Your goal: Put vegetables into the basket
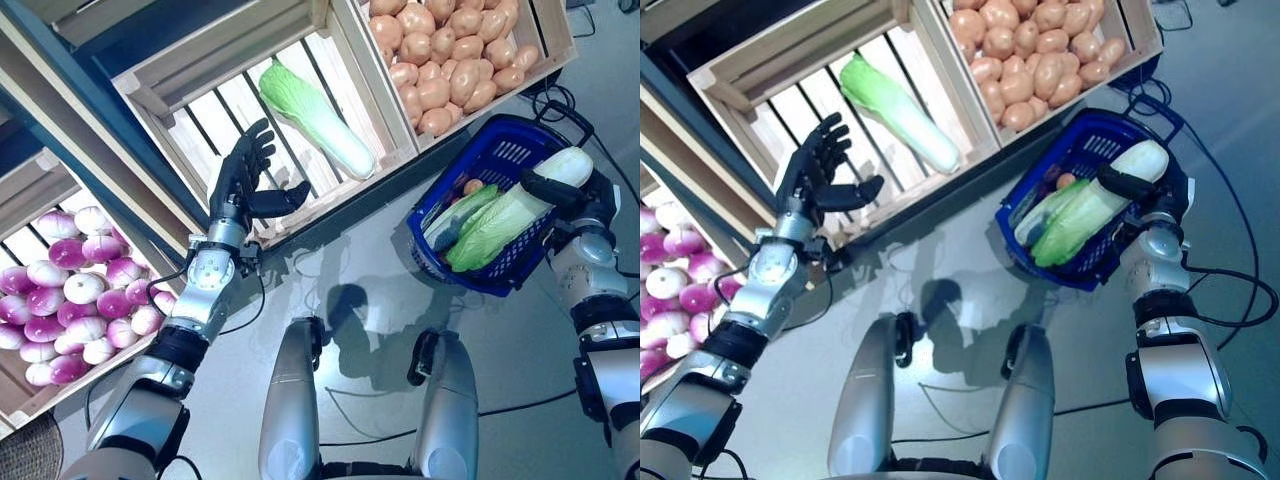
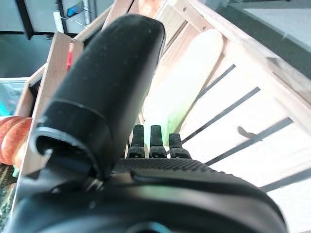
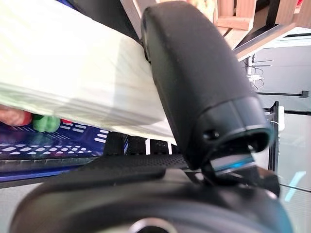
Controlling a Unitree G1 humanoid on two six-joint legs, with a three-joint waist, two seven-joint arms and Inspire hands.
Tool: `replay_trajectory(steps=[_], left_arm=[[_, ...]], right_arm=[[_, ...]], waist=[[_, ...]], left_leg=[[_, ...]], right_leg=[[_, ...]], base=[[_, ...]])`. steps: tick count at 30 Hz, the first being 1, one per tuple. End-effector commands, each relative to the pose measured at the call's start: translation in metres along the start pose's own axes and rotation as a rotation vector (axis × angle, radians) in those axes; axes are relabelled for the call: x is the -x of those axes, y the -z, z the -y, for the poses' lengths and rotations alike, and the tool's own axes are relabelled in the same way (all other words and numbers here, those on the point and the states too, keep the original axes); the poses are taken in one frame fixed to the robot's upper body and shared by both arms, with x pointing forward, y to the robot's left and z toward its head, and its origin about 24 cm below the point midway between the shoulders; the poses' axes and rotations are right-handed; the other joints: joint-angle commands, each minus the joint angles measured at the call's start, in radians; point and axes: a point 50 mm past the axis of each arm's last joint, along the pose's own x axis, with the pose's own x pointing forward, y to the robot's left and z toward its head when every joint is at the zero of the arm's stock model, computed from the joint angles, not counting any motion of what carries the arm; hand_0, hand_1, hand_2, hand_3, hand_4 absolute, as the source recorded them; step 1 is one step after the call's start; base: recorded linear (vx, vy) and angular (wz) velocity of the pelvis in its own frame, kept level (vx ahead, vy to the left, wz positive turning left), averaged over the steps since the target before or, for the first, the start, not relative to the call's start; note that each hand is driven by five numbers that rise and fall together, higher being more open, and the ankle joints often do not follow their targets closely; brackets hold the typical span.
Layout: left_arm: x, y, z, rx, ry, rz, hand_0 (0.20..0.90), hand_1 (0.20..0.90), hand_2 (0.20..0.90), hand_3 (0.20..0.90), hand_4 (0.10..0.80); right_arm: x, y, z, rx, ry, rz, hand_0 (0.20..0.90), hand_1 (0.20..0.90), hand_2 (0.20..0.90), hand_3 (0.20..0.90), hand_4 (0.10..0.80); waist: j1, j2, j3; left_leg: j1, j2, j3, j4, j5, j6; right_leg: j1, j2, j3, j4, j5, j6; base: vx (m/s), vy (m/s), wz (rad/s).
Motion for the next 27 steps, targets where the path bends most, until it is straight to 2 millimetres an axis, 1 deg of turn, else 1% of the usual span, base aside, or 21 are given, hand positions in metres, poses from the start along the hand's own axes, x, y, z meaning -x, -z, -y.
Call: replay_trajectory(steps=[1, 3, 5, 6, 7, 12, 15, 20, 22, 24, 25, 26, 27], left_arm=[[-0.014, -0.067, 0.006, 0.061, 0.037, 0.351, 0.9, 0.9, 0.9, 0.9, 0.8], [-0.014, -0.068, 0.005, 0.066, 0.033, 0.35, 0.9, 0.9, 0.9, 0.9, 0.8], [-0.014, -0.067, 0.005, 0.063, 0.034, 0.347, 0.9, 0.9, 0.9, 0.9, 0.8], [-0.014, -0.068, 0.004, 0.06, 0.037, 0.348, 0.9, 0.9, 0.9, 0.9, 0.8], [-0.013, -0.068, 0.003, 0.047, 0.038, 0.351, 0.9, 0.9, 0.9, 0.9, 0.8], [-0.014, -0.069, 0.0, 0.018, 0.033, 0.351, 0.9, 0.9, 0.9, 0.9, 0.8], [-0.014, -0.069, -0.004, 0.014, 0.021, 0.351, 0.9, 0.9, 0.9, 0.9, 0.8], [-0.015, -0.073, -0.011, -0.003, -0.005, 0.365, 0.9, 0.9, 0.9, 0.9, 0.8], [-0.015, -0.076, -0.012, -0.044, -0.017, 0.387, 0.9, 0.9, 0.9, 0.9, 0.8], [-0.017, -0.08, -0.018, -0.087, -0.048, 0.395, 0.9, 0.9, 0.9, 0.9, 0.8], [-0.017, -0.081, -0.018, -0.094, -0.05, 0.395, 0.9, 0.9, 0.9, 0.9, 0.8], [-0.017, -0.082, -0.022, -0.136, -0.074, 0.402, 0.9, 0.9, 0.9, 0.9, 0.8], [-0.021, -0.088, -0.029, -0.218, -0.117, 0.421, 0.9, 0.9, 0.9, 0.9, 0.8]], right_arm=[[-0.01, -0.091, 0.01, -0.121, 0.045, 0.308, 0.3, 0.3, 0.3, 0.3, 0.4], [-0.011, -0.098, 0.009, -0.135, 0.052, 0.321, 0.3, 0.3, 0.3, 0.3, 0.4], [-0.01, -0.1, 0.009, -0.129, 0.068, 0.329, 0.3, 0.3, 0.3, 0.3, 0.4], [-0.01, -0.1, 0.011, -0.123, 0.079, 0.336, 0.364, 0.364, 0.364, 0.364, 0.442], [-0.01, -0.102, 0.012, -0.125, 0.083, 0.342, 0.9, 0.9, 0.9, 0.9, 0.8], [-0.011, -0.105, 0.014, -0.131, 0.058, 0.344, 0.9, 0.9, 0.9, 0.9, 0.8], [-0.012, -0.104, 0.016, -0.127, 0.039, 0.341, 0.9, 0.9, 0.9, 0.9, 0.8], [-0.012, -0.102, 0.015, -0.114, 0.014, 0.327, 0.9, 0.9, 0.9, 0.9, 0.8], [-0.012, -0.1, 0.015, -0.104, 0.0, 0.317, 0.9, 0.9, 0.9, 0.9, 0.8], [-0.012, -0.098, 0.015, -0.097, -0.026, 0.311, 0.9, 0.9, 0.9, 0.9, 0.8], [-0.012, -0.098, 0.015, -0.098, -0.027, 0.311, 0.9, 0.9, 0.9, 0.9, 0.8], [-0.012, -0.097, 0.015, -0.098, -0.032, 0.311, 0.9, 0.9, 0.9, 0.9, 0.8], [-0.012, -0.098, 0.013, -0.099, -0.048, 0.309, 0.9, 0.9, 0.9, 0.9, 0.8]], waist=[[0.012, 0.035, -0.031], [0.011, 0.039, -0.033], [0.01, 0.04, -0.035], [0.009, 0.041, -0.037], [0.01, 0.041, -0.038], [0.012, 0.041, -0.044], [0.011, 0.038, -0.048], [0.01, 0.034, -0.053], [0.009, 0.031, -0.057], [0.007, 0.028, -0.064], [0.008, 0.027, -0.064], [0.007, 0.026, -0.067], [0.003, 0.024, -0.074]], left_leg=[[0.046, 0.028, -0.013, -0.007, -0.091, -0.026], [0.023, 0.031, -0.016, 0.015, -0.098, -0.028], [0.016, 0.032, -0.018, 0.022, -0.098, -0.03], [0.012, 0.033, -0.019, 0.025, -0.099, -0.03], [0.013, 0.034, -0.019, 0.025, -0.099, -0.03], [0.025, 0.036, -0.016, 0.013, -0.095, -0.032], [0.039, 0.039, -0.016, -0.002, -0.091, -0.033], [0.062, 0.044, -0.008, -0.025, -0.083, -0.033], [0.072, 0.046, -0.005, -0.035, -0.08, -0.033], [0.09, 0.048, -0.001, -0.055, -0.074, -0.034], [0.091, 0.049, 0.0, -0.057, -0.074, -0.033], [0.096, 0.05, 0.001, -0.063, -0.071, -0.034], [0.105, 0.054, 0.004, -0.072, -0.067, -0.035]], right_leg=[[0.022, -0.017, 0.005, 0.05, -0.031, -0.065], [-0.003, -0.017, 0.012, 0.072, -0.038, -0.065], [-0.012, -0.016, 0.016, 0.081, -0.041, -0.065], [-0.016, -0.015, 0.018, 0.084, -0.041, -0.065], [-0.015, -0.014, 0.018, 0.083, -0.041, -0.064], [-0.005, -0.01, 0.016, 0.073, -0.038, -0.062], [0.006, -0.006, 0.016, 0.061, -0.034, -0.06], [0.025, -0.002, 0.015, 0.04, -0.026, -0.058], [0.035, 0.0, 0.014, 0.029, -0.023, -0.059], [0.049, 0.004, 0.013, 0.012, -0.018, -0.06], [0.05, 0.004, 0.013, 0.011, -0.017, -0.06], [0.054, 0.005, 0.013, 0.005, -0.014, -0.06], [0.061, 0.008, 0.015, -0.003, -0.011, -0.059]], base=[[0.0, 0.0, 0.0], [0.0, 0.0, 0.0], [0.0, 0.0, 0.0], [0.0, 0.0, 0.0], [0.0, 0.0, 0.0], [0.008, 0.003, 0.0], [0.027, 0.011, 0.0], [0.0, 0.0, 0.0], [0.015, 0.009, -0.01], [0.045, 0.02, -0.03], [0.04, 0.018, -0.05], [0.04, 0.026, -0.06], [0.04, 0.027, -0.06]])
